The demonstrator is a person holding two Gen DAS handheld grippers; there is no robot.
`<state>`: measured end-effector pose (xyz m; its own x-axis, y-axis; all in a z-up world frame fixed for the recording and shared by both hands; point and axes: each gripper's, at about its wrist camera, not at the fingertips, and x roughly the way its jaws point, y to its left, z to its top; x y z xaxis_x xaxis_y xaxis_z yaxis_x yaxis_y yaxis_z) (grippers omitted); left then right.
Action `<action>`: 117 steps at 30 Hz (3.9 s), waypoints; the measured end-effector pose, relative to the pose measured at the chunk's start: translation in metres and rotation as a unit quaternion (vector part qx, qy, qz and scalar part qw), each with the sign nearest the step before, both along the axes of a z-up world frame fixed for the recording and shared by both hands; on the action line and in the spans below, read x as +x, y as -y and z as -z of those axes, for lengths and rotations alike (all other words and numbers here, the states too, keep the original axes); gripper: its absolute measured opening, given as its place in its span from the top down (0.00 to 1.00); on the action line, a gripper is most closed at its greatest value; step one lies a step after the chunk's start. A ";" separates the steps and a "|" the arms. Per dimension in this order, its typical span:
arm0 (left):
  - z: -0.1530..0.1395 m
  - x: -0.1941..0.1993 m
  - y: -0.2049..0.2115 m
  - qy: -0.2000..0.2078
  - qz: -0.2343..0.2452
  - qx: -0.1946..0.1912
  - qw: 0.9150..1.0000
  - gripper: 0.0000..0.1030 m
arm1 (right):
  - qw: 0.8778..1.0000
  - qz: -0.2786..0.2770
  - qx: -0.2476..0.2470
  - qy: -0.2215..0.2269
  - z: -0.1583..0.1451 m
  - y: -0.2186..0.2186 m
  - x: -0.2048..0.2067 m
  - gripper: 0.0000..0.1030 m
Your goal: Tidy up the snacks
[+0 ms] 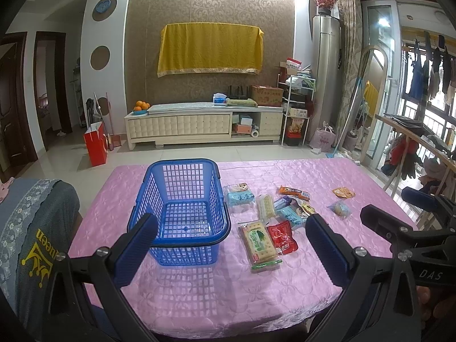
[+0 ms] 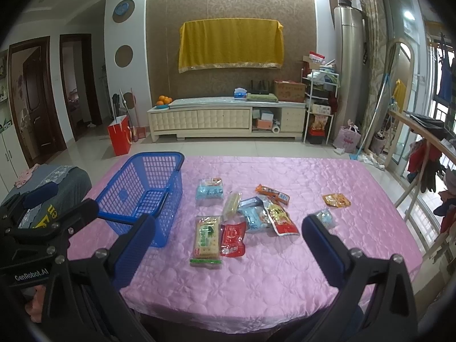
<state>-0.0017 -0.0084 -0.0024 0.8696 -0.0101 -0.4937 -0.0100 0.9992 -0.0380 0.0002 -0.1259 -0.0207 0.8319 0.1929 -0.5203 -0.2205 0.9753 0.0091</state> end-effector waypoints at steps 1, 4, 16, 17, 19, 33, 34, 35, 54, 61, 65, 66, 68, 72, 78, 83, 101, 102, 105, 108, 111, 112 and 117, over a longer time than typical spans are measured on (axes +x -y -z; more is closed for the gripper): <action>0.000 0.000 0.000 0.000 0.000 0.000 1.000 0.00 | 1.000 0.000 0.000 0.000 0.000 0.000 0.001 0.00; 0.000 0.000 0.000 0.001 0.000 -0.001 1.000 0.00 | 1.000 0.000 0.001 0.000 0.000 -0.001 0.000 0.00; 0.000 -0.003 0.001 0.002 0.000 -0.001 1.000 0.00 | 1.000 -0.002 0.003 0.002 0.000 0.000 -0.001 0.00; 0.000 -0.002 0.000 0.002 0.000 -0.001 1.000 0.00 | 1.000 -0.001 0.002 0.002 0.001 -0.001 -0.001 0.00; 0.001 -0.001 0.001 0.002 0.000 -0.001 1.000 0.00 | 1.000 -0.001 0.003 0.002 0.001 -0.001 0.000 0.00; -0.009 0.034 0.025 -0.010 0.036 -0.001 0.999 0.00 | 1.000 0.006 -0.008 0.005 -0.005 0.026 0.030 0.00; -0.010 0.039 0.029 -0.013 0.041 0.000 0.999 0.00 | 1.000 0.009 -0.010 0.006 -0.005 0.029 0.034 0.00; -0.011 0.044 0.032 -0.016 0.045 0.001 0.999 0.00 | 1.000 0.011 -0.014 0.005 -0.005 0.033 0.038 0.00; 0.062 0.160 0.091 -0.167 0.060 0.022 0.984 0.19 | 0.992 0.016 0.013 -0.127 0.067 0.103 0.134 0.11; 0.112 0.178 0.098 -0.227 0.048 0.022 0.973 0.23 | 0.984 -0.002 0.000 -0.180 0.118 0.097 0.148 0.15; 0.139 0.191 0.098 -0.263 0.034 0.023 0.964 0.32 | 0.980 -0.015 -0.007 -0.197 0.138 0.090 0.158 0.16; 0.146 0.194 0.098 -0.270 0.031 0.022 0.962 0.34 | 0.980 -0.017 -0.010 -0.200 0.142 0.088 0.160 0.16; 0.155 0.199 0.099 -0.276 0.024 0.030 0.960 0.34 | 0.979 -0.019 -0.015 -0.200 0.146 0.087 0.162 0.16; 0.177 0.212 0.094 -0.299 0.012 0.024 0.954 0.44 | 0.977 -0.023 -0.014 -0.210 0.158 0.084 0.173 0.16; 0.206 0.229 0.081 -0.325 0.004 0.008 0.946 0.47 | 0.975 -0.025 -0.009 -0.222 0.173 0.082 0.185 0.16; 0.222 0.241 0.074 -0.336 0.004 0.013 0.942 0.47 | 0.974 -0.019 -0.003 -0.225 0.178 0.083 0.189 0.16; 0.206 0.242 0.055 -0.322 0.020 -0.012 0.946 0.66 | 0.973 -0.005 0.025 -0.231 0.159 0.103 0.198 0.16; 0.201 0.241 0.056 -0.318 0.022 -0.014 0.948 0.67 | 0.973 -0.005 0.024 -0.229 0.156 0.103 0.200 0.15; 0.182 0.236 0.059 -0.295 0.034 -0.019 0.955 0.67 | 0.974 -0.015 0.022 -0.224 0.149 0.103 0.209 0.16; 0.168 0.242 0.059 -0.279 0.045 -0.025 0.959 0.67 | 0.972 -0.023 0.034 -0.232 0.149 0.104 0.224 0.15; 0.161 0.251 0.061 -0.269 0.050 -0.022 0.962 0.67 | 0.968 -0.023 0.040 -0.246 0.154 0.101 0.241 0.15; 0.160 0.254 0.063 -0.267 0.050 -0.020 0.962 0.67 | 0.967 -0.022 0.040 -0.252 0.158 0.100 0.248 0.15; 0.164 0.271 0.076 -0.267 0.050 -0.012 0.962 0.67 | 0.954 -0.031 0.041 -0.296 0.181 0.095 0.280 0.15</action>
